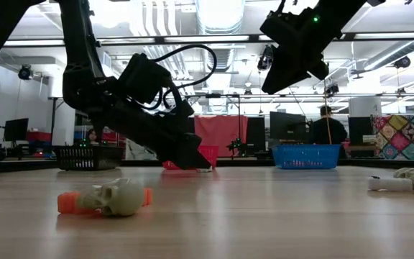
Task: Sort Halloween decoration
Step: Put the white skeleton toy into the black bin
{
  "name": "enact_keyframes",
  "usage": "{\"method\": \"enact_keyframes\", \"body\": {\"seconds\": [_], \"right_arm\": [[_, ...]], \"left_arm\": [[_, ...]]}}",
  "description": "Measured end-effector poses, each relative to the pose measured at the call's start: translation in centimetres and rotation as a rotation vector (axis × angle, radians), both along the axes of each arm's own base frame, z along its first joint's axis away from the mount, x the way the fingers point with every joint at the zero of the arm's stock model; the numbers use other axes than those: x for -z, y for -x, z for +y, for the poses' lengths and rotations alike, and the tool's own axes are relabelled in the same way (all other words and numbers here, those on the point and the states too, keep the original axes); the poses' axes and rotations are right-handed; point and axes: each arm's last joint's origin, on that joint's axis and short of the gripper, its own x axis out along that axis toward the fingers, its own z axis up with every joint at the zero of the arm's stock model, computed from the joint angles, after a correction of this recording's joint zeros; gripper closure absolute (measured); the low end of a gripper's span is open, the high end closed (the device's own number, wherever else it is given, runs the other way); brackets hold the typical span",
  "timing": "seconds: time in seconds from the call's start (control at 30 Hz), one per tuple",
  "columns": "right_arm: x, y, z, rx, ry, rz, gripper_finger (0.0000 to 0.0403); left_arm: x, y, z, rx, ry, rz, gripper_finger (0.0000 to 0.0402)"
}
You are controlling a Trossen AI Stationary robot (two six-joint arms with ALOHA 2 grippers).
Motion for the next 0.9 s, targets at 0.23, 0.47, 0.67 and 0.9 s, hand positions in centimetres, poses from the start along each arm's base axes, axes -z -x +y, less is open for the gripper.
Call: {"method": "enact_keyframes", "body": {"seconds": [0.23,0.47,0.67,0.9], "right_arm": [[0.0,0.0,0.0,-0.005,-0.008,0.0,0.0326],[0.0,0.0,0.0,-0.005,-0.009,0.0,0.0326],[0.0,0.0,0.0,-0.001,-0.013,-0.003,0.0326],[0.0,0.0,0.1,-0.002,-0.023,-0.005,0.0326]], "left_arm": [[0.4,0.2,0.0,-0.014,0.039,0.032,0.0242],[0.4,0.2,0.2,-0.019,0.041,0.041,0.0242],[0.2,0.0,0.9,-0.041,0.053,0.03,0.0252],[0.4,0.1,1.2,-0.065,0.075,0.042,0.0286]]}}
